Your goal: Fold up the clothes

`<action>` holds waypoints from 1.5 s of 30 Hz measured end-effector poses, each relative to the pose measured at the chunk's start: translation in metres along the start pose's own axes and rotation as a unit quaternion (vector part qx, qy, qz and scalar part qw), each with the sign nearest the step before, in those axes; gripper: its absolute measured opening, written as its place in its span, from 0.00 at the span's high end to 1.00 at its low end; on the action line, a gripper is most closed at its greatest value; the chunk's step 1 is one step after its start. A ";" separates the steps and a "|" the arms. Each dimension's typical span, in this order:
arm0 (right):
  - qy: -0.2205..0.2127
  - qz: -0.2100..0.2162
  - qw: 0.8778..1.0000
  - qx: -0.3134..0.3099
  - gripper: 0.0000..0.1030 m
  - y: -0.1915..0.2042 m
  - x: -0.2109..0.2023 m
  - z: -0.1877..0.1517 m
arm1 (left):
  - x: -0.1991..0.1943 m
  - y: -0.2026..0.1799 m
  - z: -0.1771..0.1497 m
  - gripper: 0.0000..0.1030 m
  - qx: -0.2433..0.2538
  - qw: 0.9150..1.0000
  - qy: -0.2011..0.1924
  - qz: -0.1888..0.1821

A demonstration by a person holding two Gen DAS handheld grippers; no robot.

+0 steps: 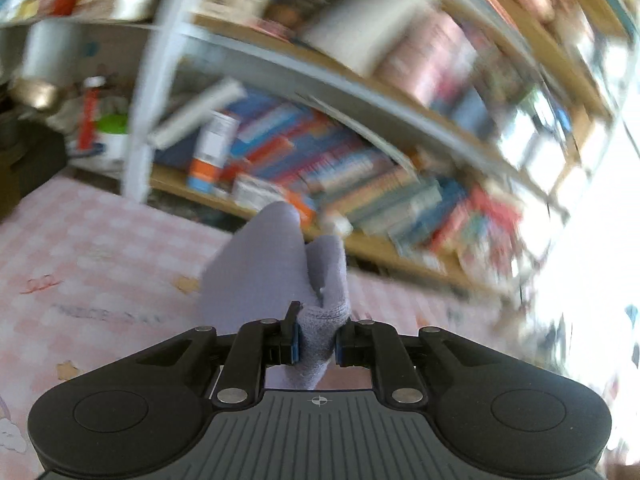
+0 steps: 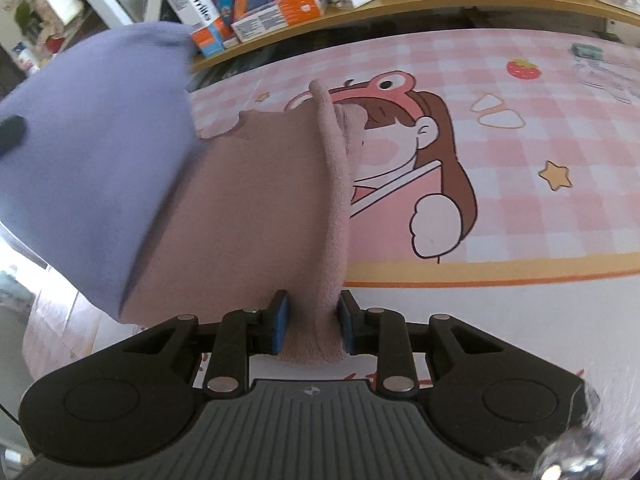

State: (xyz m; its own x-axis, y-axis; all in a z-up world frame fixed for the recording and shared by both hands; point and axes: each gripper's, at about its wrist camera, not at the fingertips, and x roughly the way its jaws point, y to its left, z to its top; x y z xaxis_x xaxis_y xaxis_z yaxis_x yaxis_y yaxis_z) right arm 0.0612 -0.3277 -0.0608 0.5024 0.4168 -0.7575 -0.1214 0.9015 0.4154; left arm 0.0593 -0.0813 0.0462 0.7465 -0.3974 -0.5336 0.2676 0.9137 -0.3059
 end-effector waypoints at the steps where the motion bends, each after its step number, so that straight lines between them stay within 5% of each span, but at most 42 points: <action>1: 0.001 0.007 1.000 -0.003 0.75 -0.002 0.000 0.000 | 0.008 -0.014 -0.007 0.86 0.023 1.000 0.022 0.004; 6: 0.013 0.047 0.999 -0.017 0.67 -0.018 -0.007 -0.001 | 0.057 -0.070 -0.057 0.85 0.136 0.982 0.119 0.050; 10: 0.019 0.057 0.998 -0.029 0.64 -0.035 -0.022 -0.004 | 0.064 -0.081 -0.073 0.84 0.153 0.977 0.122 0.084; 15: 0.009 0.054 0.998 -0.036 0.62 -0.055 -0.043 -0.006 | 0.036 -0.069 -0.057 0.85 0.058 0.992 0.030 0.108; 19: 0.004 0.057 0.998 -0.031 0.62 -0.069 -0.054 -0.008 | 0.012 -0.072 -0.049 0.86 0.013 0.989 -0.059 0.134; 22: 0.002 0.057 0.998 -0.031 0.62 -0.076 -0.061 -0.008 | 0.038 -0.099 -0.062 0.83 0.091 0.987 -0.007 0.133; 24: -0.001 0.057 0.998 -0.031 0.62 -0.080 -0.063 -0.008 | 0.061 -0.117 -0.076 0.80 0.152 0.978 0.042 0.135; 28: -0.004 0.060 0.998 -0.034 0.62 -0.083 -0.068 -0.006 | 0.091 -0.132 -0.100 0.58 0.219 0.961 0.095 0.138; 31: -0.008 0.067 0.997 -0.036 0.62 -0.084 -0.072 -0.002 | 0.086 -0.134 -0.099 0.43 0.209 0.965 0.095 0.123; 38: -0.033 0.091 0.994 -0.047 0.54 -0.075 -0.073 0.027 | 0.043 -0.128 -0.080 0.34 0.167 0.979 0.039 0.110; 41: -0.030 0.123 0.991 -0.049 0.43 -0.068 -0.068 0.042 | 0.018 -0.110 -0.071 0.30 0.123 0.983 -0.004 0.135; 45: 0.003 0.152 0.988 -0.038 0.36 -0.061 -0.058 0.054 | 0.001 -0.081 -0.068 0.29 0.086 0.977 -0.020 0.192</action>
State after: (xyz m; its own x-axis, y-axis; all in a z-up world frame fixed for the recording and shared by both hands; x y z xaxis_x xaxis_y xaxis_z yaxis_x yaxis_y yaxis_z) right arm 0.0858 -0.4130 -0.0148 0.4283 0.6704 -0.6059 -0.3301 0.7403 0.5857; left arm -0.0035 -0.1612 0.0170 0.8346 -0.0219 -0.5504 0.0584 0.9971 0.0488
